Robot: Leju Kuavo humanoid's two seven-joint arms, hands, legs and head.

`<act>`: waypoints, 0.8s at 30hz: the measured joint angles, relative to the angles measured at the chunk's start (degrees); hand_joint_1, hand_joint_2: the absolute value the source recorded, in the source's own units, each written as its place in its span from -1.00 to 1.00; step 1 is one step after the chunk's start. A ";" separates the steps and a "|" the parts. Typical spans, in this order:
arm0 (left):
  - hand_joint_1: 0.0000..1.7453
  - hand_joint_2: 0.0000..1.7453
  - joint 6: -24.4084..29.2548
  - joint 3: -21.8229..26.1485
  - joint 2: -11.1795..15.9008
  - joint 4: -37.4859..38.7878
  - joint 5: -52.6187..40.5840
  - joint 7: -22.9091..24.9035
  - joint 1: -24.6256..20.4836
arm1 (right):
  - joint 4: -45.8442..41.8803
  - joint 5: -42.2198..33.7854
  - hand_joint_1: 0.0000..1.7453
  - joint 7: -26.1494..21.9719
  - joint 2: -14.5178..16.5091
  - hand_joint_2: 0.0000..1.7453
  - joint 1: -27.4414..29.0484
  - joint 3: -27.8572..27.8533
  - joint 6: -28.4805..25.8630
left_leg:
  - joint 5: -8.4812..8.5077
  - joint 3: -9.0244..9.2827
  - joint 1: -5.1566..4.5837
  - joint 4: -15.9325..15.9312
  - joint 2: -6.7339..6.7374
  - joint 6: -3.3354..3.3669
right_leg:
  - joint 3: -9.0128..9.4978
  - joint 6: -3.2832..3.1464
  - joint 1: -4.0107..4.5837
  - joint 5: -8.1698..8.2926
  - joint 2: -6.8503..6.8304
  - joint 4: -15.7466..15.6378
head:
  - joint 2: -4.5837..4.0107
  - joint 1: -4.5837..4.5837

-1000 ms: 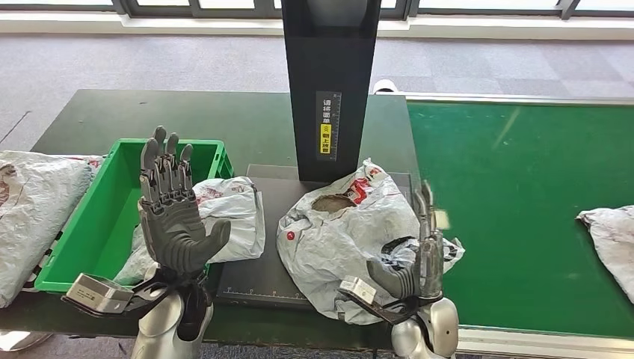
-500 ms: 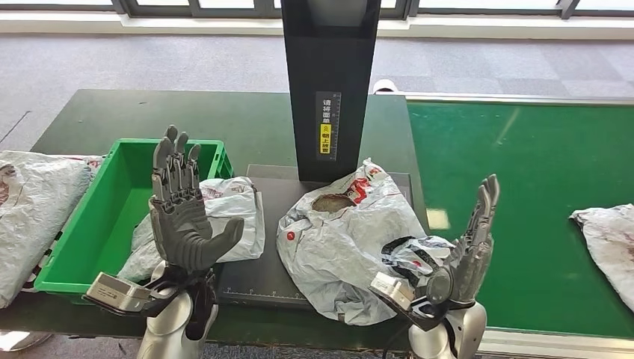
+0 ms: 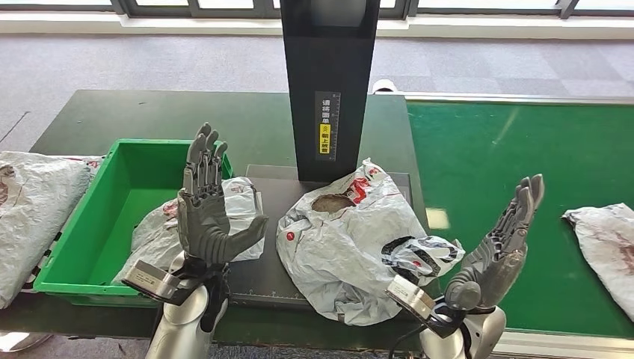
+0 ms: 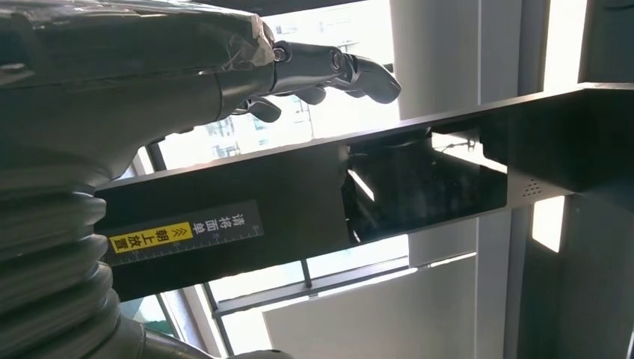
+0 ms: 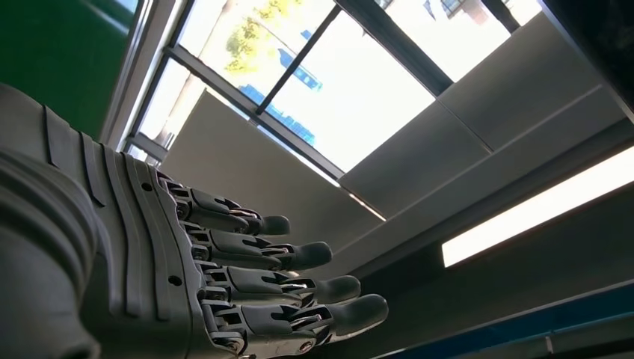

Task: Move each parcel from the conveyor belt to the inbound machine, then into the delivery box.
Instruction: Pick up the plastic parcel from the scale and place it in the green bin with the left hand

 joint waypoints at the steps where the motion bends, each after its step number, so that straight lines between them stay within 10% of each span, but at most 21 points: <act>1: -1.00 1.00 0.01 0.00 0.00 0.13 0.00 0.00 -0.01 | -0.01 0.00 -1.00 0.00 0.00 -1.00 0.00 0.00 0.00 | 0.00 0.00 0.00 0.00 0.00 0.00 | 0.00 0.00 0.00 0.00 0.00 0.00 | 0.00 0.00; 11: -1.00 1.00 7.16 -5.17 -0.92 15.01 -25.20 3.42 -7.03 | -8.48 -3.70 -1.00 0.01 -0.04 -1.00 1.18 -0.61 0.00 | 0.02 0.01 -0.05 0.05 -0.07 0.03 | 0.03 0.08 -0.06 0.05 -0.09 0.00 | 0.00 0.00; 15: -1.00 1.00 12.58 -9.09 -2.72 28.15 -32.40 6.68 -11.11 | -12.20 -3.34 -1.00 0.00 -0.03 1.00 1.84 -2.13 0.00 | 0.01 0.00 -0.06 0.07 -0.03 0.05 | 0.05 0.12 -0.08 0.08 -0.04 -0.01 | 0.00 0.00; 24: -1.00 1.00 16.50 -14.95 -4.20 46.13 -39.09 17.58 -15.67 | -14.83 -10.22 -1.00 0.04 -0.02 1.00 2.03 -4.72 0.00 | 0.00 -0.01 -0.05 0.05 -0.02 0.06 | 0.04 0.11 -0.05 0.07 0.00 0.00 | 0.00 0.00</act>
